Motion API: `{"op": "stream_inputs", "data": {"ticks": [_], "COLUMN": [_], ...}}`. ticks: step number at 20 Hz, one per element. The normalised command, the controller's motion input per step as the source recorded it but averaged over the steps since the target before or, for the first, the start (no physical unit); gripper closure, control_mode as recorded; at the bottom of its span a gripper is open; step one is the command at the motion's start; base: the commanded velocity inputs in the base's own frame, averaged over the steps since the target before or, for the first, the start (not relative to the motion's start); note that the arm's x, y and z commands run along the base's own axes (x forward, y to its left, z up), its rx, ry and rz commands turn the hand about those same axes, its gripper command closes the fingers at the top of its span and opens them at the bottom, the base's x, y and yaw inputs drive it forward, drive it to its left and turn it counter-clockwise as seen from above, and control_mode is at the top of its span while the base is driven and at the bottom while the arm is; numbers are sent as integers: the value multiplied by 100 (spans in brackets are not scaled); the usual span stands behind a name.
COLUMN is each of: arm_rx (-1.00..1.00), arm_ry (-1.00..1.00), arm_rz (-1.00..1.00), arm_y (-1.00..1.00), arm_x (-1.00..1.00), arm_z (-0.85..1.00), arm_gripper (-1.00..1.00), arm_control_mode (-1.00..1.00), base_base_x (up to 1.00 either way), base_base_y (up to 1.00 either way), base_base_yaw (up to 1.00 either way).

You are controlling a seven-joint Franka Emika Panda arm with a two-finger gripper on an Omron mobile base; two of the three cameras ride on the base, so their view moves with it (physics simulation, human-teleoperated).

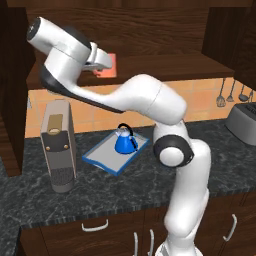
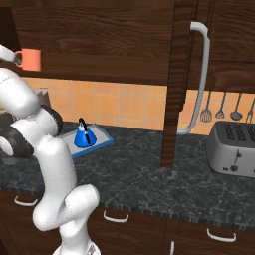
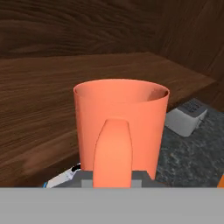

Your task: Pick the kettle from the counter and place it on the tray. Then pick the mug from the cabinet and place it on the tray. Then close the cabinet doors.

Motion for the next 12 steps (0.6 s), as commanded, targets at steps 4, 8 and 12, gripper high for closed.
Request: {"op": "stream_inputs", "data": {"ticks": [4, 8, 12], "arm_rx": [13, 11, 9], "arm_ry": [-50, -45, -24], "arm_rz": [28, 29, 46], "arm_y": [-87, -81, -65], "arm_x": [-100, -100, -100], "arm_z": [-79, -22, -16], "arm_gripper": [100, 100, 100], "arm_control_mode": [-100, -100, -100], "base_base_x": [0, 0, 0], "base_base_y": [0, 0, 0], "base_base_yaw": [0, 0, 0]}}
